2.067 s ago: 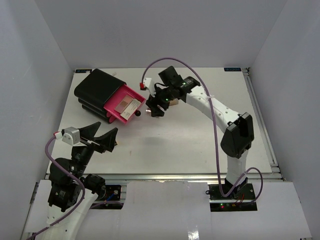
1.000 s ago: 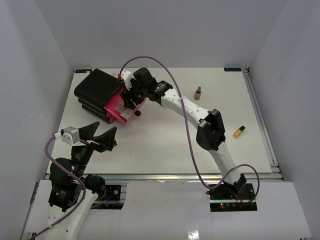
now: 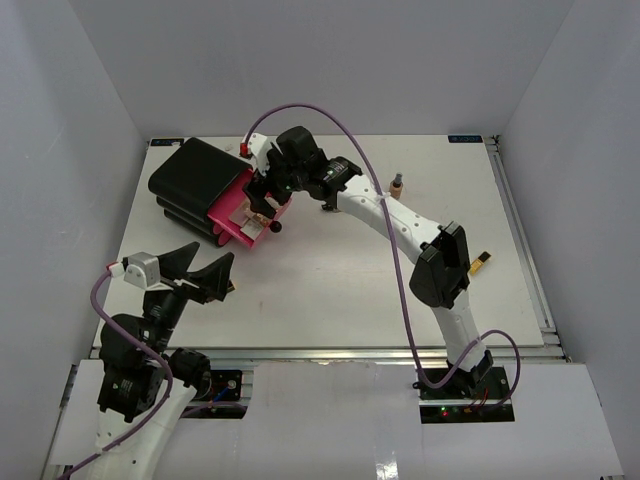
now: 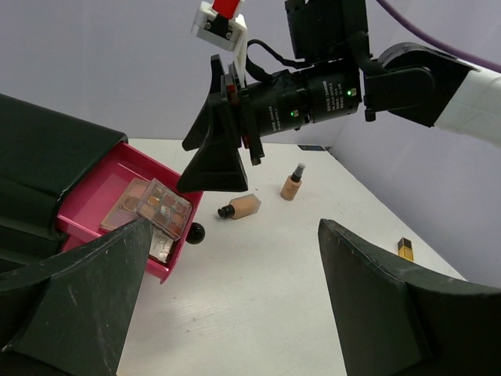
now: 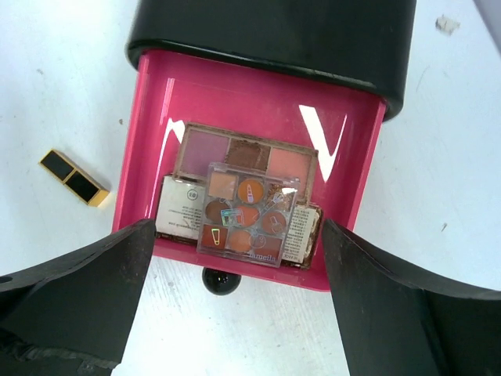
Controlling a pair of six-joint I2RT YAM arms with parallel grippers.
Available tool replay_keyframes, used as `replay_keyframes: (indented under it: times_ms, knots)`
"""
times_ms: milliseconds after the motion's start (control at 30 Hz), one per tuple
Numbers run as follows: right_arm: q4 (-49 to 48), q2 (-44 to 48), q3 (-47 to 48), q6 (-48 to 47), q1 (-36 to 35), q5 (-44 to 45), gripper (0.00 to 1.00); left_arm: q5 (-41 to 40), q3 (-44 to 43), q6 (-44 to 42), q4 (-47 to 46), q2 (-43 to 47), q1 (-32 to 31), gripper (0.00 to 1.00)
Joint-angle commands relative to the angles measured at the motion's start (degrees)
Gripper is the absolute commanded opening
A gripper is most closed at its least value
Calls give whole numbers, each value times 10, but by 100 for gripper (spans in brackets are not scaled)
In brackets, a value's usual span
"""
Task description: Organize the makeup
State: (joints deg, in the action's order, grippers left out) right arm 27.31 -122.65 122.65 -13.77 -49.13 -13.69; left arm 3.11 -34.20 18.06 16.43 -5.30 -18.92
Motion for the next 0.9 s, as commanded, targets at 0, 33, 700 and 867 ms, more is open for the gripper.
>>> replay_keyframes:
  times_ms: [0,33,700,867]
  knots:
    - [30,81,-31,-71,27,-83,91,55,6,-8,-21,-58,3,95]
    - [34,107,-49,-87,40,-125,88,86,2,-11,-25,-92,3,89]
    - [-251,674,-773,-30,400,-341,38,53,-216,-47,93,-663,-200,26]
    - [-290,710,-825,-15,457,-360,38,-176,-285,-108,155,-799,-262,27]
